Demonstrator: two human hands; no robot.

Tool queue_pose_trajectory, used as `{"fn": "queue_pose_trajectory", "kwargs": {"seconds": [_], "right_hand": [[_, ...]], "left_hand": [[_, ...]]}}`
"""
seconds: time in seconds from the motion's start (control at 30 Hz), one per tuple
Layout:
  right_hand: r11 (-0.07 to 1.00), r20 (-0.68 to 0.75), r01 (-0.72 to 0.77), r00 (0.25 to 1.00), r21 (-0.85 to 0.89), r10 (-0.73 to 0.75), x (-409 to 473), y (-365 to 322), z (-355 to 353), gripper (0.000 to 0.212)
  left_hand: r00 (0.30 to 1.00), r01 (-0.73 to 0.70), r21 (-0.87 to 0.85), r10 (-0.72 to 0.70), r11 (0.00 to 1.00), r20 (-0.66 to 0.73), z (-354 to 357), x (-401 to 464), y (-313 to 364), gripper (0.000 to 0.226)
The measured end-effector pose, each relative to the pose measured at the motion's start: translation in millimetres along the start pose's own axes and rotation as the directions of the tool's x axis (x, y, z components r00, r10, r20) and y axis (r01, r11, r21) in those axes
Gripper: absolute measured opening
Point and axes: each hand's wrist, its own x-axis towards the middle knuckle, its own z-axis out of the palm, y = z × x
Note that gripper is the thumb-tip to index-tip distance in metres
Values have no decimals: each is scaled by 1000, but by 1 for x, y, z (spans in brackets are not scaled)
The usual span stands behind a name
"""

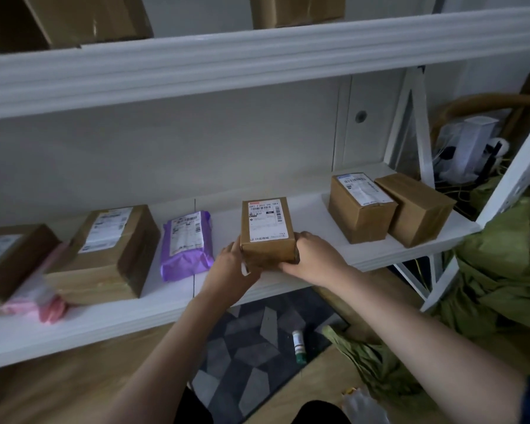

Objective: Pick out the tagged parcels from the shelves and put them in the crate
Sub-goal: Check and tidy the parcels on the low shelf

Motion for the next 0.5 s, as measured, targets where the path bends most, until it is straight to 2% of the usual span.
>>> {"fn": "queue_pose_trajectory", "kwargs": {"seconds": [0.17, 0.37, 0.5], "right_hand": [[998, -41, 60, 997, 23, -59, -10, -17, 3, 66], [986, -199, 162, 968, 31, -152, -26, -32, -8, 69], [980, -281, 189, 945, 56, -166, -40, -43, -20, 67]], "left_hand": [[998, 15, -9, -15, 1000, -66, -14, -23, 0, 74], [970, -23, -5, 22, 1000, -242, -27, -50, 12, 86], [935, -76, 8, 74, 997, -348, -32, -64, 24, 86]]}}
